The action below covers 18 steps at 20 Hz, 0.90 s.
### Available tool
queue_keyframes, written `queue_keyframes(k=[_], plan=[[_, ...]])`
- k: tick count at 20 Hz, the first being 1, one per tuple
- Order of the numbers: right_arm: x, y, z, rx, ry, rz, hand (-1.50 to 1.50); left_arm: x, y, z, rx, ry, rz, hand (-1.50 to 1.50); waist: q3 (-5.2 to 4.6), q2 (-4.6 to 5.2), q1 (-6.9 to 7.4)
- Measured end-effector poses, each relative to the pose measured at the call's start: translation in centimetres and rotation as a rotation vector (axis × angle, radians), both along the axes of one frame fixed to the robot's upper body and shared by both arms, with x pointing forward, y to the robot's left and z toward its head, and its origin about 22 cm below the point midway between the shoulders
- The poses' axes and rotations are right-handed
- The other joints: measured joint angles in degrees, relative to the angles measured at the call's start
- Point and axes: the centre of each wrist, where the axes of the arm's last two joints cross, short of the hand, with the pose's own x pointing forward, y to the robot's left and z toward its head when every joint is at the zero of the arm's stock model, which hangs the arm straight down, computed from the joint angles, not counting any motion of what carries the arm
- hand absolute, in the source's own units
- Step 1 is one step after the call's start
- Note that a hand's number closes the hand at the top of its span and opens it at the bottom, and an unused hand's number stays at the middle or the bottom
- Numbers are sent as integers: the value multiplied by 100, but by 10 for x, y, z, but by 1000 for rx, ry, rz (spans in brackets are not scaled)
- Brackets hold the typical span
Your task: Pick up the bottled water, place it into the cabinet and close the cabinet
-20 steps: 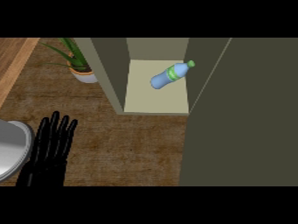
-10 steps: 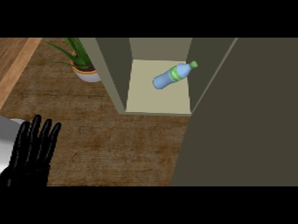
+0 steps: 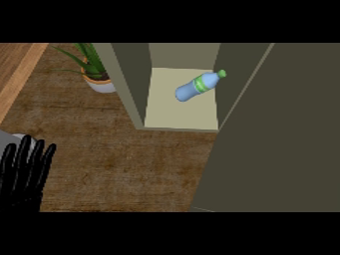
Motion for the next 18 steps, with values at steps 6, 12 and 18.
queue_keyframes(k=[6, 12, 18], plan=[[3, 2, 5, -41, -53, 41, 150, -3, 6, 0, -1, -4, -22, -150, -7, 31, 73], [6, 3, 7, -65, -79, 66, 150, -4, 10, 0, 0, -12, -33, -150, -14, 67, 170], [7, 2, 7, -55, -72, 69, 150, -4, 16, 3, -3, -19, -35, -150, -12, 110, 264]])
